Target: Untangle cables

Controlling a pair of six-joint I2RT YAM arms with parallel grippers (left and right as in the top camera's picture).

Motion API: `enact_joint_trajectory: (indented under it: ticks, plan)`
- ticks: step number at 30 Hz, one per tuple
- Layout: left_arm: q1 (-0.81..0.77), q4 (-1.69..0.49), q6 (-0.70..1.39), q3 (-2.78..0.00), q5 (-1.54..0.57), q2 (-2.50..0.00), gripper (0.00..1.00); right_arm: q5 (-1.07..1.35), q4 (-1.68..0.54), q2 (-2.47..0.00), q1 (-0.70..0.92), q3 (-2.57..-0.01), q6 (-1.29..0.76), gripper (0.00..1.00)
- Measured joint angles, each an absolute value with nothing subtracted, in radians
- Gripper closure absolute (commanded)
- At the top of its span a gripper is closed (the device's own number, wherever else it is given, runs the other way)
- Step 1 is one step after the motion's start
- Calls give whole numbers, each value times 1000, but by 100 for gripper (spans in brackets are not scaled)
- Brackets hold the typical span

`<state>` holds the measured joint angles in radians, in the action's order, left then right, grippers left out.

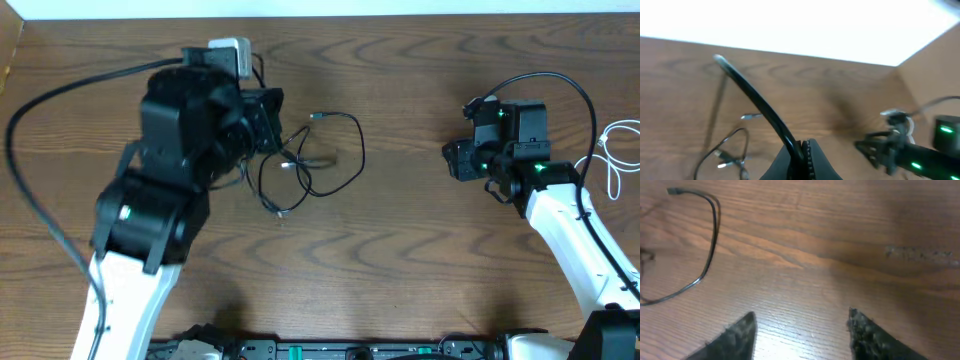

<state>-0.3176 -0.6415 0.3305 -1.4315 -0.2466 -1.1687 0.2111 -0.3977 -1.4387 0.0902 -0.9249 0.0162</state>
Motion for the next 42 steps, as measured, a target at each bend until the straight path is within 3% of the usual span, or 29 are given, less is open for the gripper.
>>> enact_joint_trajectory:
  ticks: [6, 15, 23, 34, 37, 42]
  plan:
    - [-399, -593, 362, -1431, -338, -1184, 92, 444, -334, -1439, 91, -925, 23, 27]
    - [-451, -538, 371, -1431, -493, -1368, 92, 920, -302, -1439, 91, -925, 191, 26]
    - [-460, -476, 503, -1431, -540, -1504, 93, 1126, -146, -1439, 154, -925, 227, 22]
    - [-461, -460, 603, -1431, -548, -1519, 92, 1182, -36, -1439, 274, -926, 231, 21]
    - [-474, -460, 618, -1431, -548, -1519, 92, 1184, 2, -1439, 294, -926, 231, 25]
    - [-524, -459, 649, -1431, -570, -1519, 92, 1180, 36, -1439, 311, -926, 232, 48]
